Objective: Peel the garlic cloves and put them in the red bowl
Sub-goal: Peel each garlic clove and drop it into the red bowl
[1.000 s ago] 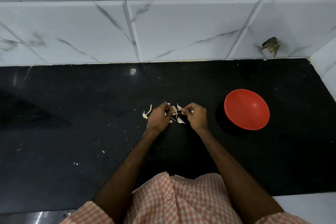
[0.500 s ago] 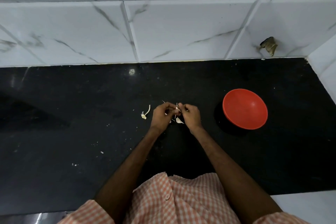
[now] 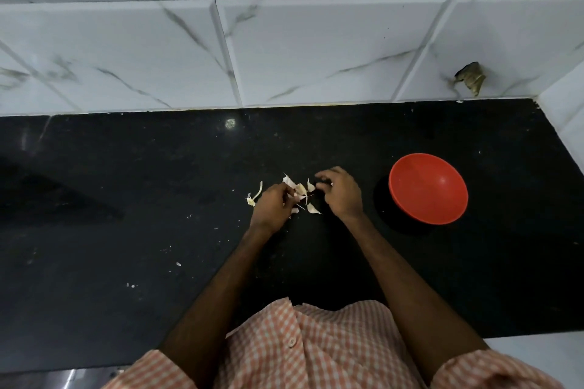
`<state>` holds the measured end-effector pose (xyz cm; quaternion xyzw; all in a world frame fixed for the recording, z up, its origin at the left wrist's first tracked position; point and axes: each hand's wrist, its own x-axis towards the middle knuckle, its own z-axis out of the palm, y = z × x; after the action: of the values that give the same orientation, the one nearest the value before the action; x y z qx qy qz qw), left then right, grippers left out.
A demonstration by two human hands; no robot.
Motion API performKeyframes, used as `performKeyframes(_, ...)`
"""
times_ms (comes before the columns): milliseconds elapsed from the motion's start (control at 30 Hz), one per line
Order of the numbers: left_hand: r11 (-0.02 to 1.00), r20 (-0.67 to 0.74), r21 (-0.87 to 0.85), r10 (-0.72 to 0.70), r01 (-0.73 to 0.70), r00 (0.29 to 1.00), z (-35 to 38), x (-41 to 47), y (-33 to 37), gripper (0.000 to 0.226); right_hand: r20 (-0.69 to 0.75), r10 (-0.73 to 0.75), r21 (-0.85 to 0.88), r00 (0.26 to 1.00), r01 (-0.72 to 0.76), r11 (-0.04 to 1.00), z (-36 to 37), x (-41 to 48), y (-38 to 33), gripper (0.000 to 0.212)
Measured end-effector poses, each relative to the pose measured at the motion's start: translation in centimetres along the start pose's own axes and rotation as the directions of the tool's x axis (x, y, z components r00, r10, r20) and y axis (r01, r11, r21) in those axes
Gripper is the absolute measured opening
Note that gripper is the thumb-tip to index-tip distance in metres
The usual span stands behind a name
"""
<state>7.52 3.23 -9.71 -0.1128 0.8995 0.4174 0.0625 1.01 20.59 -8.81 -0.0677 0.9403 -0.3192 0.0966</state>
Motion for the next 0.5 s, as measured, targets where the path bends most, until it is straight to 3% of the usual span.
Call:
performKeyframes(100,0.999,0.036,0.045,-0.030,0.028,0.999,0.1,0.0,0.2,0.018,0.193,-0.086,-0.213,0.977,0.127,0.969,0.7,0.3,-0.6,0.032)
performKeyframes(233,0.999,-0.073,0.000,-0.034,0.034,0.997,-0.3,-0.2,0.5,0.014,0.179,-0.110,-0.327,0.978,0.164,0.930,1.7,0.3,-1.0,0.031)
performKeyframes(367,0.994,-0.174,0.104,0.035,-0.018,0.984,-0.9,0.5,0.2,0.014,0.130,-0.070,-0.231,0.989,0.099,0.968,1.8,-0.1,-0.7,0.022)
performKeyframes(500,0.969,-0.078,0.233,0.109,-0.088,0.991,-0.9,2.0,1.1,0.021,0.079,-0.069,-0.181,0.994,0.083,0.980,1.3,-0.2,-1.0,0.010)
